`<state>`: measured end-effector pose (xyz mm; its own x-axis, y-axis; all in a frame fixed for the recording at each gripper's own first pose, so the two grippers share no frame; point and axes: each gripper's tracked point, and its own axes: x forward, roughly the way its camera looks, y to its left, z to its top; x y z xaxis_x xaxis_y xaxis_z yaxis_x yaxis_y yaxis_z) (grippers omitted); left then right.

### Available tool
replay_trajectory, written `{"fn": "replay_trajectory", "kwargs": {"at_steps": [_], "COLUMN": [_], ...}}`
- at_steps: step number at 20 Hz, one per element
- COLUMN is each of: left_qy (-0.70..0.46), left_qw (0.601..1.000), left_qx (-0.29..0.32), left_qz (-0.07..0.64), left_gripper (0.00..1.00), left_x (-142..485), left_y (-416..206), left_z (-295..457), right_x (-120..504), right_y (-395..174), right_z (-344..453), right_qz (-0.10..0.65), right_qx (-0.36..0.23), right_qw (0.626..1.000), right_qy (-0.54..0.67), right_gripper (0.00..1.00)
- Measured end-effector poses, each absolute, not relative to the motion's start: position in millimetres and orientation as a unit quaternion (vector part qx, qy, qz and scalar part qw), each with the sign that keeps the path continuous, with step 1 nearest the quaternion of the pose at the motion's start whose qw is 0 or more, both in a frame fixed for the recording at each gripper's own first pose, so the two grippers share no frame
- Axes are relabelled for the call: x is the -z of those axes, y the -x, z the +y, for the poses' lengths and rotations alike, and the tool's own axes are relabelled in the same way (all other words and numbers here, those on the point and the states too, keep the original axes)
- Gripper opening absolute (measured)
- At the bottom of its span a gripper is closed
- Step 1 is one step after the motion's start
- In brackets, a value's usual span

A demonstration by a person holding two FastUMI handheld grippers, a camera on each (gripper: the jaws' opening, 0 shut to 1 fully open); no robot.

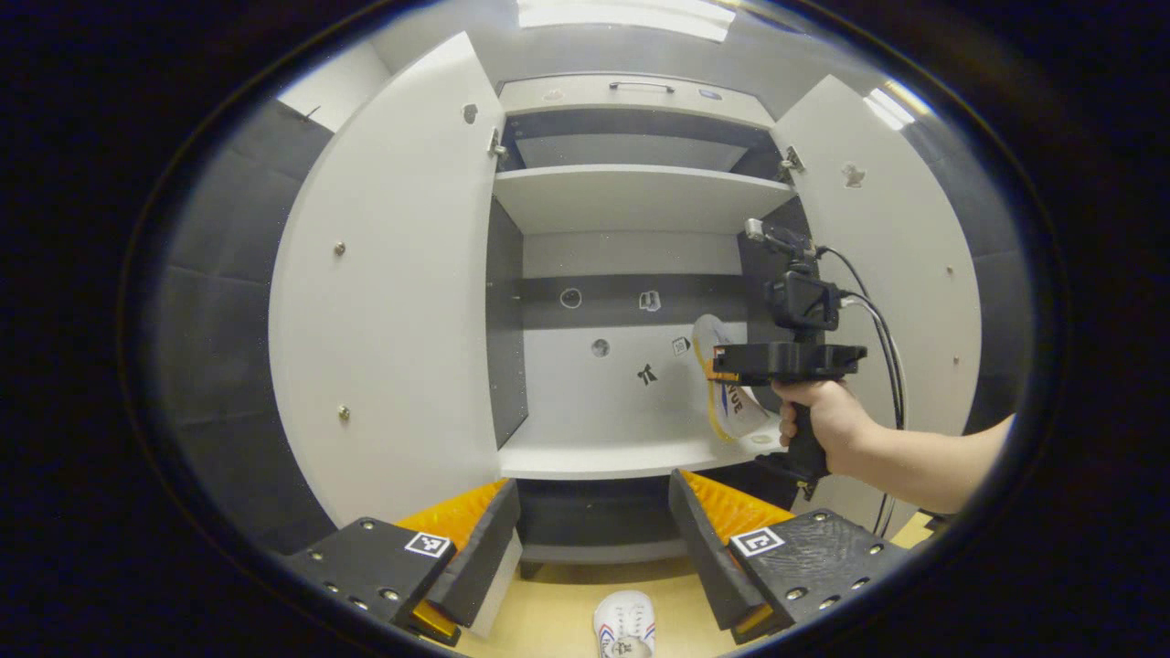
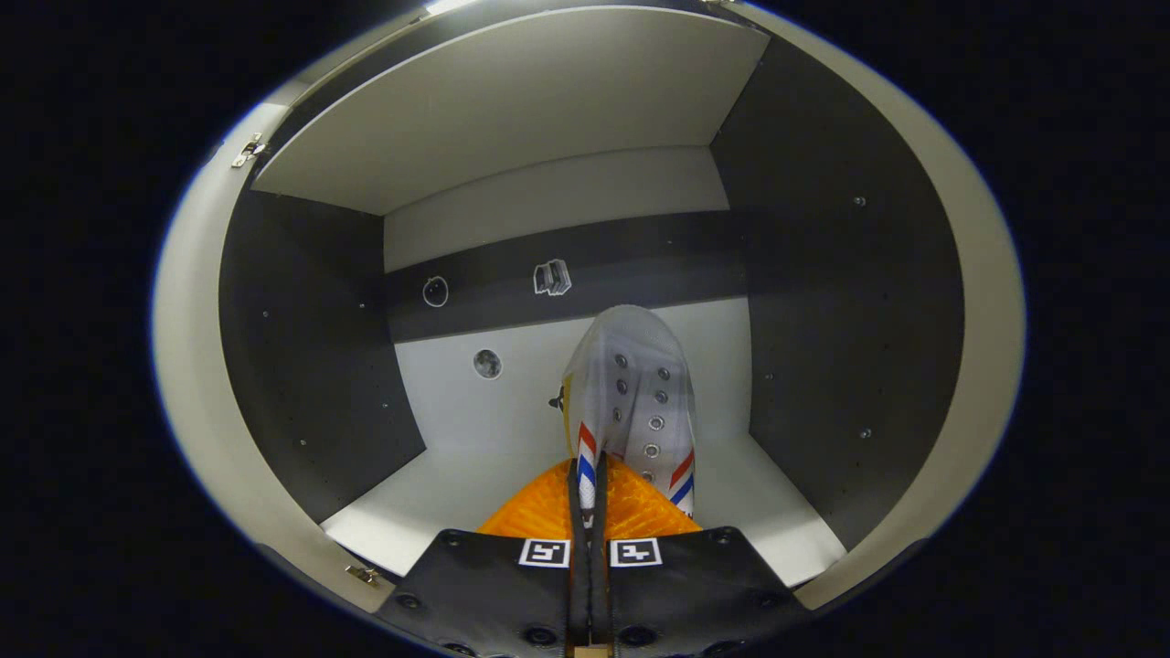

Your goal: Grab one shoe with the right hand and put it into the shoe cabinet, grab the other shoe with the left hand and put it into the shoe cabinet; then close the right door with the right hand and the left door with the left hand.

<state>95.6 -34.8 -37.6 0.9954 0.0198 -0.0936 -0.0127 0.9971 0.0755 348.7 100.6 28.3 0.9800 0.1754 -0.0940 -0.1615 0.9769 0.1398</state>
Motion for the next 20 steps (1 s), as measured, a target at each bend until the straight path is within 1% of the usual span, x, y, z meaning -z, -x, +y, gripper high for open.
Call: {"fn": "replay_trajectory", "kwargs": {"at_steps": [1, 2, 6, 11, 12, 14, 15, 16, 19, 20], "left_qy": [-0.038, -0.038, -0.040, -0.046, -0.047, -0.042, -0.039, -0.036, -0.037, -0.040], "left_qw": [0.998, 0.998, 0.996, 0.993, 0.992, 0.992, 0.992, 0.993, 0.993, 0.993], "left_qx": [-0.012, -0.018, -0.046, -0.074, -0.078, -0.079, -0.077, -0.072, -0.047, -0.035], "left_qz": [0.052, 0.056, 0.068, 0.082, 0.085, 0.088, 0.090, 0.092, 0.098, 0.101], "left_gripper": [0.89, 0.94, 0.94, 0.94, 0.94, 0.94, 0.94, 0.94, 0.94, 0.94], "left_x": [42, 44, 50, 58, 60, 65, 66, 70, 80, 86], "left_y": [-95, -96, -96, -101, -101, -102, -102, -102, -101, -102], "left_z": [-34, -33, -24, -16, -15, -16, -17, -18, -20, -21], "right_x": [-25, -20, -8, 1, 3, -7, -14, -17, -11, -10], "right_y": [-357, -360, -377, -391, -394, -394, -393, -387, -370, -362], "right_z": [102, 100, 97, 96, 95, 92, 94, 94, 91, 89], "right_qz": [0.056, 0.061, 0.077, 0.087, 0.088, 0.066, 0.052, 0.046, 0.055, 0.055], "right_qx": [-0.085, -0.085, -0.075, -0.080, -0.079, -0.077, -0.084, -0.086, -0.084, -0.078], "right_qw": [0.992, 0.992, 0.992, 0.991, 0.991, 0.993, 0.994, 0.994, 0.995, 0.995], "right_qy": [-0.067, -0.067, -0.059, -0.059, -0.057, -0.053, -0.052, -0.048, -0.030, -0.021], "right_gripper": [0.02, 0.02, 0.02, 0.03, 0.07, 0.18, 0.19, 0.24, 0.87, 0.98]}}
